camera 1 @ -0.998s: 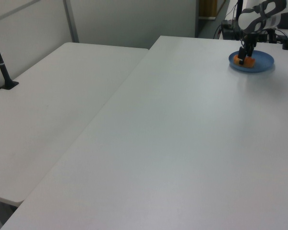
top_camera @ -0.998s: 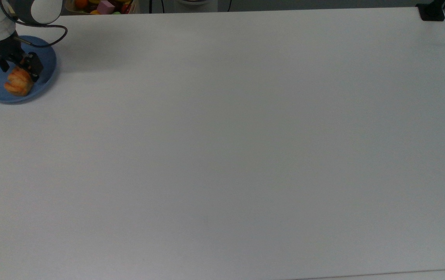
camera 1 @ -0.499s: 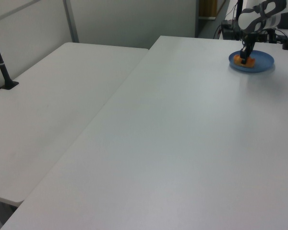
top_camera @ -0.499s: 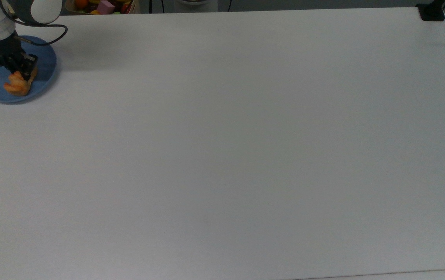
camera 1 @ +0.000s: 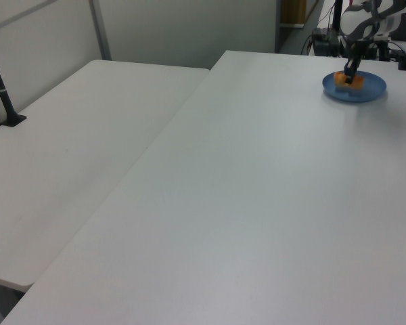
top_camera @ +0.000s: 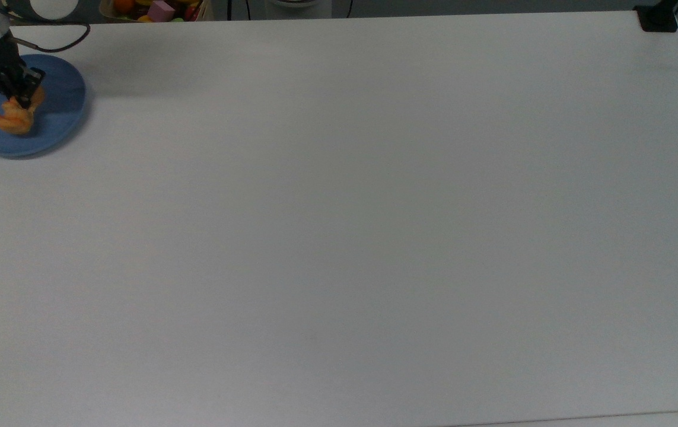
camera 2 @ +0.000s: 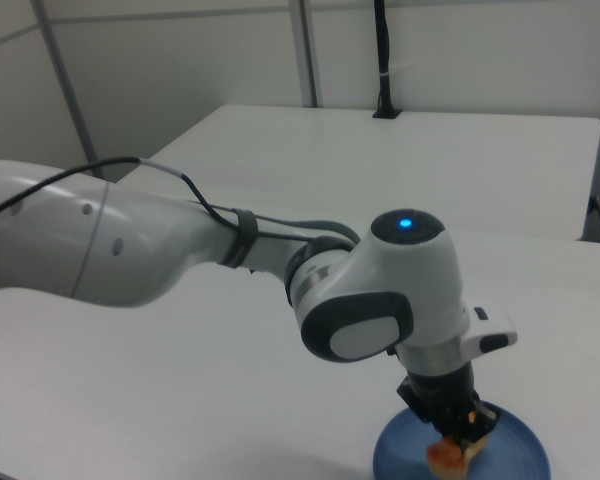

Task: Put the bread on the table
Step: 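Lift the bread roll off the plate and carry it onto the open table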

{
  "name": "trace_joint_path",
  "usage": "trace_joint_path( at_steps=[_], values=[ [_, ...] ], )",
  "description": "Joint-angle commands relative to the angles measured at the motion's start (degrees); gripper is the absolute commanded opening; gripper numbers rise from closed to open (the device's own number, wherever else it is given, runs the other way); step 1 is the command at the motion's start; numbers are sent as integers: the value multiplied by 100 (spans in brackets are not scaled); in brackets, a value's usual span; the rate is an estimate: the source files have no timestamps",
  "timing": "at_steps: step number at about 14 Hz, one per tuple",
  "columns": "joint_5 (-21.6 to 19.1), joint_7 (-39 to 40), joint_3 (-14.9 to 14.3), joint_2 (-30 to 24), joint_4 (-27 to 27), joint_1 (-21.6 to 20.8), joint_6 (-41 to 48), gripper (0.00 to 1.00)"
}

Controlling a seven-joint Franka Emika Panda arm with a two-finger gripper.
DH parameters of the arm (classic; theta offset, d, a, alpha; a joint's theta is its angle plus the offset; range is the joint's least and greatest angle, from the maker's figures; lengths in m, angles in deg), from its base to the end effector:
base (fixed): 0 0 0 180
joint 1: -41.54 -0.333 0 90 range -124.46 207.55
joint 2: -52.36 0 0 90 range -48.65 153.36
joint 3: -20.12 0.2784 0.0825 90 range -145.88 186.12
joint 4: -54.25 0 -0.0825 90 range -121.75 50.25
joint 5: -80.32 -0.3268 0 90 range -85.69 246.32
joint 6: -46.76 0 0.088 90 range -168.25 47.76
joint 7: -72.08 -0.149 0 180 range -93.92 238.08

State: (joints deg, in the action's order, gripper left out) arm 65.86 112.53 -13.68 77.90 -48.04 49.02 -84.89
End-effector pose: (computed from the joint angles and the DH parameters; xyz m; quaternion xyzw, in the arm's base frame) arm 0.4775 -0.3711 0.3102 0.9955 -0.0526 0.0449 0.0641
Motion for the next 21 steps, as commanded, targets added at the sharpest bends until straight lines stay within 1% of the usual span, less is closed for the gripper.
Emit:
trace_joint_path(
  at_steps=[1,3,5,6,7,9,10,11,12,13,15,18,19,21],
  values=[
    [-40,43,-48,-672,-63,-89,499,0],
    [-31,-211,-31,-919,-45,-299,517,0],
    [-23,-659,40,-999,165,-562,622,0],
    [56,-870,57,-999,348,-711,753,0],
    [100,-1072,162,-999,542,-817,963,0],
    [101,-1380,626,-1043,841,-854,1246,2],
    [179,-1687,951,-1095,903,-880,1281,2],
    [380,-1985,1224,-1104,939,-984,1264,2],
    [704,-2276,1435,-1078,1052,-1055,1273,2],
    [898,-2548,1742,-1043,1053,-1108,1238,2],
    [1023,-2997,2217,-947,1106,-1196,1194,2],
    [1172,-3665,2509,-771,1167,-1520,1176,2],
    [1225,-3841,2553,-640,1237,-1635,1168,2],
    [1234,-4036,2562,-359,1308,-1898,827,2]
  ],
)
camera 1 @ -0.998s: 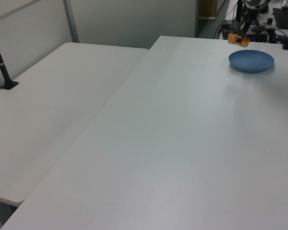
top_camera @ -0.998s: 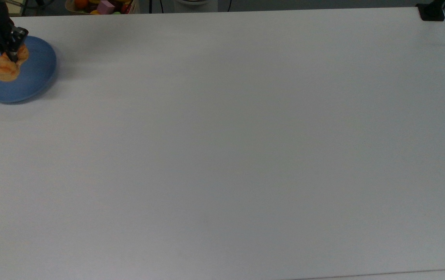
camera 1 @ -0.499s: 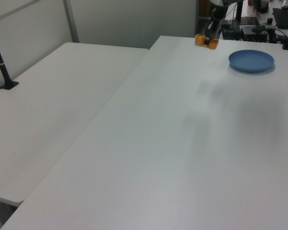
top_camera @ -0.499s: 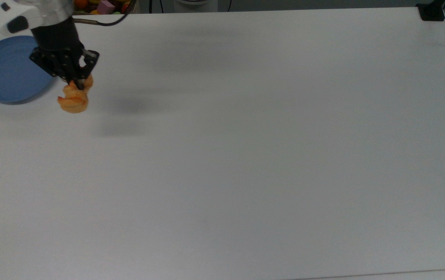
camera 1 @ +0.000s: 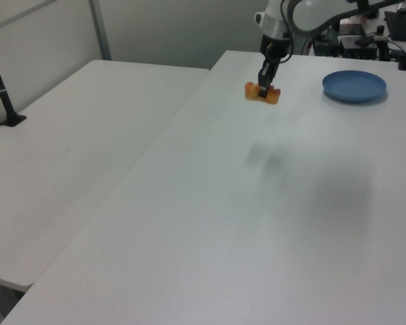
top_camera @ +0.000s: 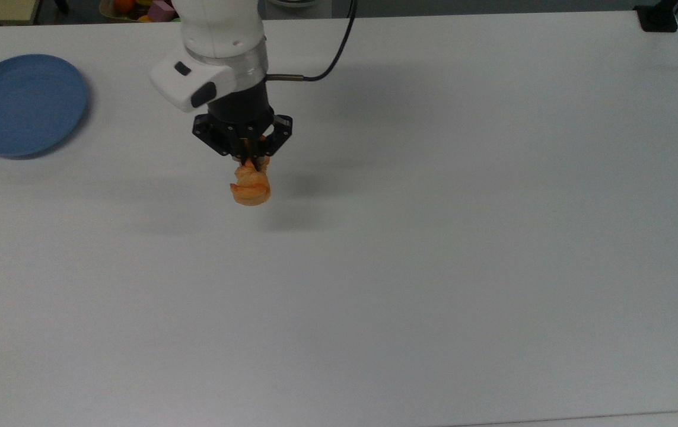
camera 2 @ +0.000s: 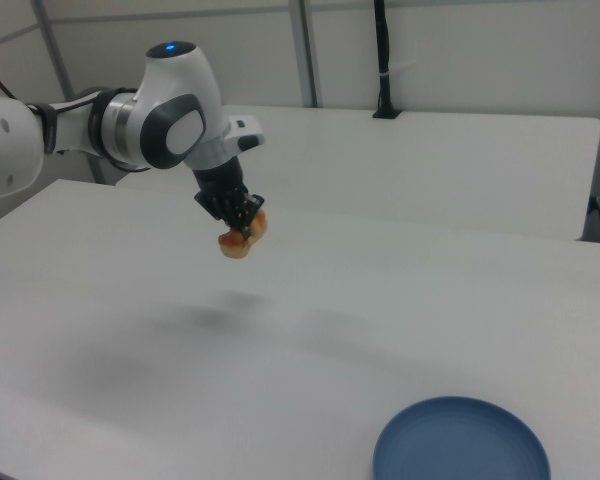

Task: Put the bread on the table
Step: 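Lift the bread roll off the plate and carry it onto the open table, then lower the bread roll onto the table surface and open the gripper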

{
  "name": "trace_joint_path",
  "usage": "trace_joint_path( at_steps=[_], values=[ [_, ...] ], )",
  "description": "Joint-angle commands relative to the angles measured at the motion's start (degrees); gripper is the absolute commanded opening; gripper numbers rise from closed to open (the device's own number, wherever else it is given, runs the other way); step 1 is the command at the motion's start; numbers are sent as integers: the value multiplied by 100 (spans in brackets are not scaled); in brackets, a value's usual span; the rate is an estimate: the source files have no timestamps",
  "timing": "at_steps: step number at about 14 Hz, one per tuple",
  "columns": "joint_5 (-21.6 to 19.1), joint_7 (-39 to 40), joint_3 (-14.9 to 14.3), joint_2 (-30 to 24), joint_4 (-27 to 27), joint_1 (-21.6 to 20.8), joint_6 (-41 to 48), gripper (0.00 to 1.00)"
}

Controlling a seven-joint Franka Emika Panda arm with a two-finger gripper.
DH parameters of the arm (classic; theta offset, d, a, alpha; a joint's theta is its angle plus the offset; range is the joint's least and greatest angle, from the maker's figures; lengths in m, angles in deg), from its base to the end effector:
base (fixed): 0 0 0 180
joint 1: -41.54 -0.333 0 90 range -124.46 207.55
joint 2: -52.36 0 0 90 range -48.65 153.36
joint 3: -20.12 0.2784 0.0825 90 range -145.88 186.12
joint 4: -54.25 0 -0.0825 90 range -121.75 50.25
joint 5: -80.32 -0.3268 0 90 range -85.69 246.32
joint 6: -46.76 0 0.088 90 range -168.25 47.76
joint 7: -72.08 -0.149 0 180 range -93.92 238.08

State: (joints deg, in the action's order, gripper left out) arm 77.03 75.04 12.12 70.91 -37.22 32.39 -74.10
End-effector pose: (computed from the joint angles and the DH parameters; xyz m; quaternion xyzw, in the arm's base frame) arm 0.6159 0.0249 0.4082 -0.9949 -0.0291 -0.0962 0.0027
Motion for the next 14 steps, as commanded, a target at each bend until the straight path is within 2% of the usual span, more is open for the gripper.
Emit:
trace_joint_path(
  at_steps=[1,6,9,12,14],
  values=[
    [118,-357,-17,463,226,-349,-420,2],
    [223,-683,-9,728,226,-577,-623,3],
    [337,-1016,-17,1210,437,-657,-1009,8],
    [460,-1175,-17,1702,708,-666,-1388,25],
    [461,-1184,-17,1809,718,-666,-1406,38]
  ],
)
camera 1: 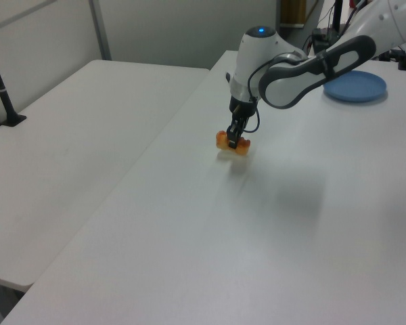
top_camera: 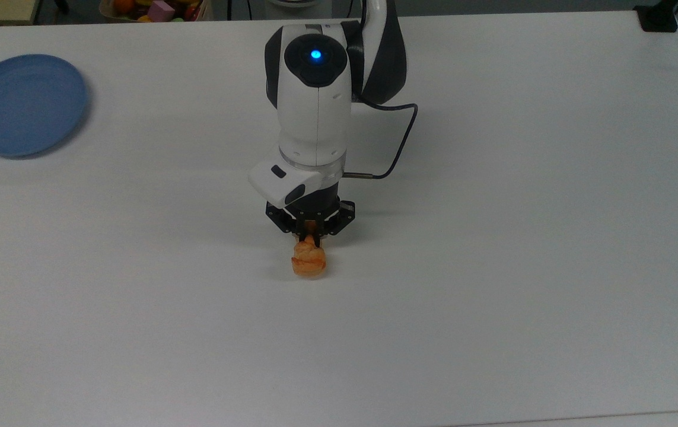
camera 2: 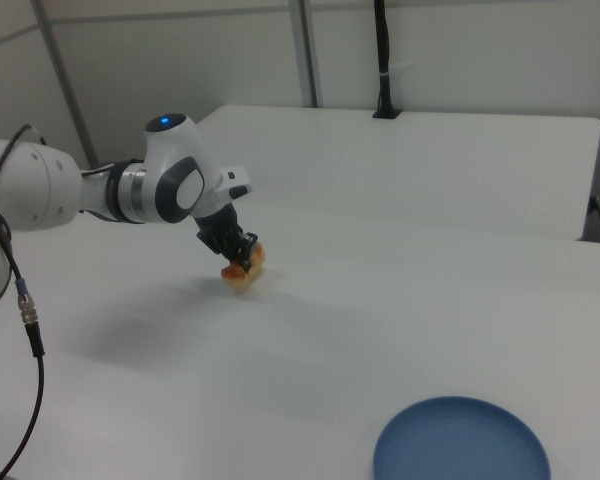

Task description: Put the bread on the table

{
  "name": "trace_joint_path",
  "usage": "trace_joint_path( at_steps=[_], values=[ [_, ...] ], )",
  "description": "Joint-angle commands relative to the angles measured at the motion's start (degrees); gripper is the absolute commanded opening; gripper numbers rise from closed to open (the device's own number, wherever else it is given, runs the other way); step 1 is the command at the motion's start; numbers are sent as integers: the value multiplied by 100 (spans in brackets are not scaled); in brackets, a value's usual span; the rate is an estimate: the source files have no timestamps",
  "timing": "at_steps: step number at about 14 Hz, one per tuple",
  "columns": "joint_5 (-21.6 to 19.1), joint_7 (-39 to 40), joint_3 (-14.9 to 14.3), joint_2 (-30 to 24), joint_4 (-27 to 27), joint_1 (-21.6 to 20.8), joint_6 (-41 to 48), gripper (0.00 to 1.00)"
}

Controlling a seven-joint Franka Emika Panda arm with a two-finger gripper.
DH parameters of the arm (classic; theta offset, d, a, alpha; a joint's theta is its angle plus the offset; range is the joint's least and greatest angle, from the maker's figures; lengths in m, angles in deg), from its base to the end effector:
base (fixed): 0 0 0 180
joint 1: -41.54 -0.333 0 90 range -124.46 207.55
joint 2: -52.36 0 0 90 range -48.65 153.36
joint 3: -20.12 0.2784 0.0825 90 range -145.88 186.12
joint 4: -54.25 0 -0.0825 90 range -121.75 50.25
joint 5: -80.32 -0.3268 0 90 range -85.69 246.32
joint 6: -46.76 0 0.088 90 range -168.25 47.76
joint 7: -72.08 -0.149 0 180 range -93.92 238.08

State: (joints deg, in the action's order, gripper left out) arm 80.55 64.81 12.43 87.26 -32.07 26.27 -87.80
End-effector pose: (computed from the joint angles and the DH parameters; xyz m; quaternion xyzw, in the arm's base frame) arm 0.6617 0.1010 0.2936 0.9920 0.0203 0.1225 0.0226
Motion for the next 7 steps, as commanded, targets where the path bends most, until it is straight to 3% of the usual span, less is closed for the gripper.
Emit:
trace_joint_path(
  at_steps=[1,2,7],
  values=[
    [109,-169,-49,175,194,-54,-35,50],
    [109,-169,-49,175,185,-54,-35,54],
    [118,-169,-49,166,150,-46,-44,93]
  ],
)
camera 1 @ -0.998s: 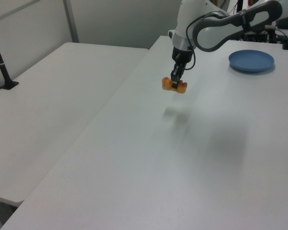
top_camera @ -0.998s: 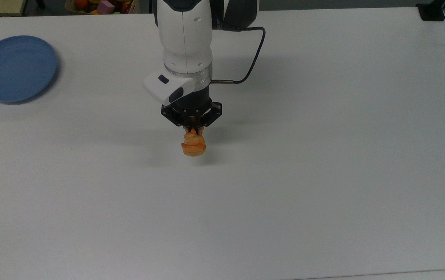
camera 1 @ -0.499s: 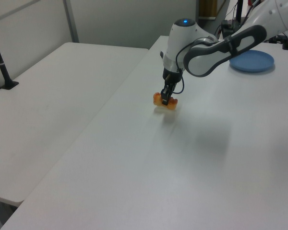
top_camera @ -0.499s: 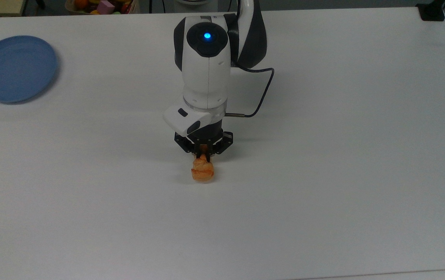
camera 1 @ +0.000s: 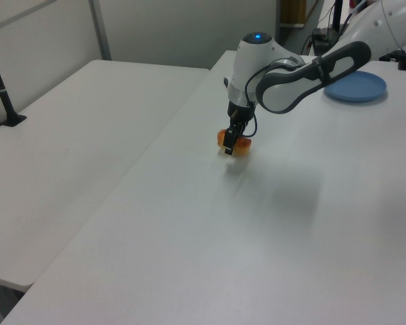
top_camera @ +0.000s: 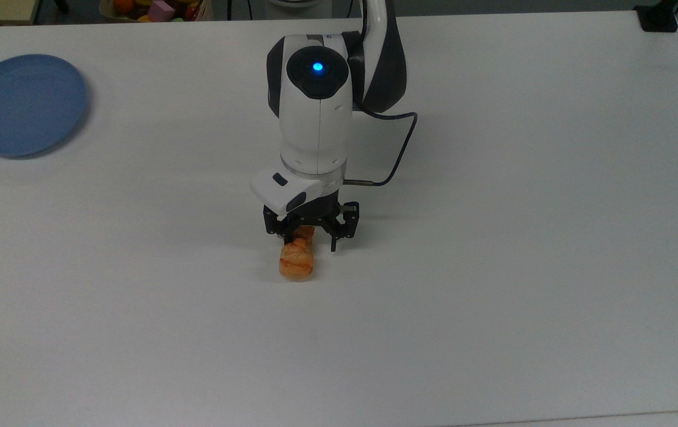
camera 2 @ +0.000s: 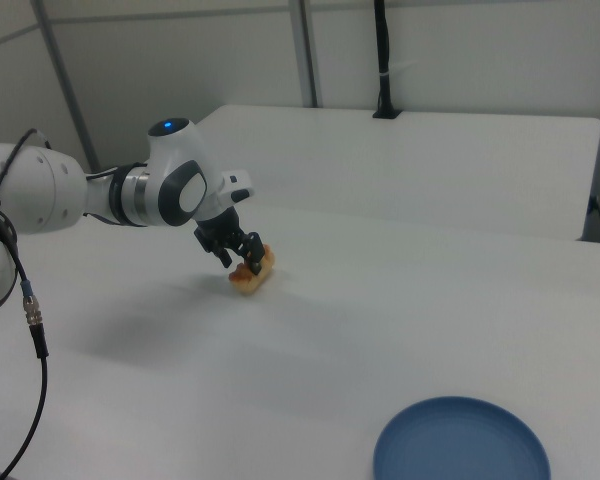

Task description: Put the bread on the table

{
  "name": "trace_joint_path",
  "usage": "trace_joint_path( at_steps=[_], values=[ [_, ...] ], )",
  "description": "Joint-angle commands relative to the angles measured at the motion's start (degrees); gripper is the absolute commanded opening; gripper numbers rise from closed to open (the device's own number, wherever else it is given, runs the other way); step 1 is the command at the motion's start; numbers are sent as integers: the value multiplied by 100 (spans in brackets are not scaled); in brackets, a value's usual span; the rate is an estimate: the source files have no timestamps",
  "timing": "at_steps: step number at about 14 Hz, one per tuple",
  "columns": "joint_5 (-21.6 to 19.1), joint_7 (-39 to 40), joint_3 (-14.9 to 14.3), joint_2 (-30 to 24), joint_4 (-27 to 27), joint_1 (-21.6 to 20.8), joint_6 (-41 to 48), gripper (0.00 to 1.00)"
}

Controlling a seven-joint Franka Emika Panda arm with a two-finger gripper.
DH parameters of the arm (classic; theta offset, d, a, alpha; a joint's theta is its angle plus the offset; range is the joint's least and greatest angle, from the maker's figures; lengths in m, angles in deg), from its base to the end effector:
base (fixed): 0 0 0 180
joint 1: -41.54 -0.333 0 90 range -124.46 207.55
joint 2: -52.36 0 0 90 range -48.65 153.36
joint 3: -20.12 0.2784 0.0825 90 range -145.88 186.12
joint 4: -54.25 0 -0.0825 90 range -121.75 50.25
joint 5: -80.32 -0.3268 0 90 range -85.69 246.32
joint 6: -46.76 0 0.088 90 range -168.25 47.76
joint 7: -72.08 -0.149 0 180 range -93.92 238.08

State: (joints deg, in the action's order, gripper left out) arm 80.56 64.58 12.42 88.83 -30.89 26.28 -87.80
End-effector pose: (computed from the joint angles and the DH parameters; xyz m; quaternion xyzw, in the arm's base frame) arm 0.6650 0.1019 0.2844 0.9923 0.0193 0.1195 0.0243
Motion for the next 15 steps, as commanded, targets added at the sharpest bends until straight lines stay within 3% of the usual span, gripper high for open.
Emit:
trace_joint_path(
  at_steps=[1,6,10,12,15],
  values=[
    [116,-146,-47,17,32,-56,-44,98],
    [151,-128,-47,-140,23,-47,0,100],
    [327,-146,-47,-1290,-521,190,876,100],
    [318,-146,-47,-1931,-652,400,2051,100],
    [309,-15,-39,-2978,-1408,656,2635,100]
  ],
)
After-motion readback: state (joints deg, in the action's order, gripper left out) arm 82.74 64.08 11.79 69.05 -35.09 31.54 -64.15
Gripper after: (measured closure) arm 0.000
